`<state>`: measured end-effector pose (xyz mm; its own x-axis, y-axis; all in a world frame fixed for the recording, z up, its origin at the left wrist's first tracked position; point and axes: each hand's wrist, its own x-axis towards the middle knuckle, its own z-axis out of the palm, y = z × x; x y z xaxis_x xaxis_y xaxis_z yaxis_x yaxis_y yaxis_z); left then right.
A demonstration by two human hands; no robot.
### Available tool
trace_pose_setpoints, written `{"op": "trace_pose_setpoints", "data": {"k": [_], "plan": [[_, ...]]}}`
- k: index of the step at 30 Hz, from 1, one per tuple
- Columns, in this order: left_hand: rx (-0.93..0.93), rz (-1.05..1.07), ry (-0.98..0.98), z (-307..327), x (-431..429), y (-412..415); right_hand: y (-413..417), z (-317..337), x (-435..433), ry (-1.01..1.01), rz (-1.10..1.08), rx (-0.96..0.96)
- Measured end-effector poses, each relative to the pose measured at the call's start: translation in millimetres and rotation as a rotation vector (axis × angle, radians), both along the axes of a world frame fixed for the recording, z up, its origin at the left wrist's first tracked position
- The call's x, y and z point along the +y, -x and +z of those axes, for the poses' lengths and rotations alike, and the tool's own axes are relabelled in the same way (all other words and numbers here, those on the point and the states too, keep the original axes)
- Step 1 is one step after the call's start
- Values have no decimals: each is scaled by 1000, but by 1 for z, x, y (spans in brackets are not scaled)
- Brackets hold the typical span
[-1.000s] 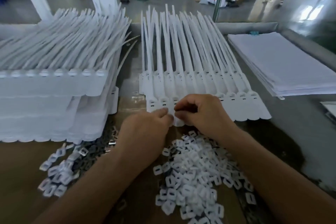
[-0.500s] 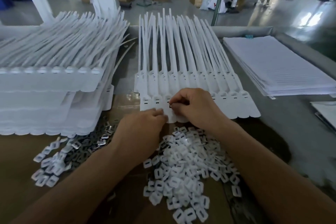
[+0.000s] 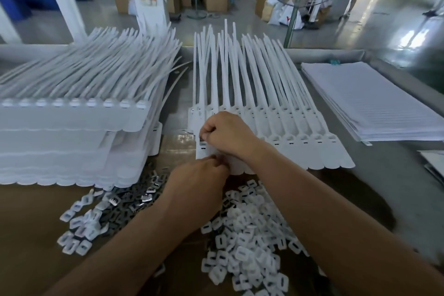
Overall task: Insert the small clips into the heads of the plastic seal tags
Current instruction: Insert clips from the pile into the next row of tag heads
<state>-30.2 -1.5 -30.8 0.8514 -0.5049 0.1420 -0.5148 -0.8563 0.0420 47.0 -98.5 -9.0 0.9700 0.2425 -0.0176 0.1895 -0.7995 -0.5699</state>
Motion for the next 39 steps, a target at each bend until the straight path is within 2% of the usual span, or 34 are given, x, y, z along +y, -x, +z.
{"op": "trace_pose_setpoints", "data": {"k": [6,9,13,26,32,39], "plan": [[-1,8,0,0,-2,1,4,1,-4,-77,-12,63],[-1,16,12,1,-3,1,5,0,-4,-72,-24,28],[2,7,23,1,-3,1,6,-4,-5,-183,-90,22],[-8,10,36,0,-3,2,5,-4,-1,-238,-175,60],[4,15,56,1,-2,2,5,1,0,-218,-151,94],[14,13,70,1,-2,3,12,-5,-3,-93,-23,-19]]}}
